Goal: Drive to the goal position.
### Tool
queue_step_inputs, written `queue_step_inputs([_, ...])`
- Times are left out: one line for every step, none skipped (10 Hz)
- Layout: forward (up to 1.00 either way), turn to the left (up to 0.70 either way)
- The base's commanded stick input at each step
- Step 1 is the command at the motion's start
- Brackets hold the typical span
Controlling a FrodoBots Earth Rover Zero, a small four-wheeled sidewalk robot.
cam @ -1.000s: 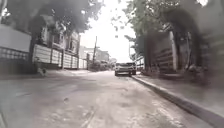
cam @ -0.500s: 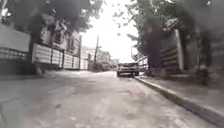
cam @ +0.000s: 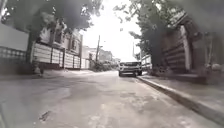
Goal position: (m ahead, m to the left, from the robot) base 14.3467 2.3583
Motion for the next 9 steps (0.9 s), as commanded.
queue_step_inputs([0.70,0.00])
queue_step_inputs([0.70,0.00])
queue_step_inputs([0.70,-0.09])
queue_step_inputs([0.70,-0.28])
queue_step_inputs([0.70,-0.31])
queue_step_inputs([0.70,-0.33])
queue_step_inputs([0.70,-0.35])
queue_step_inputs([0.70,-0.35])
queue_step_inputs([0.70,-0.35])
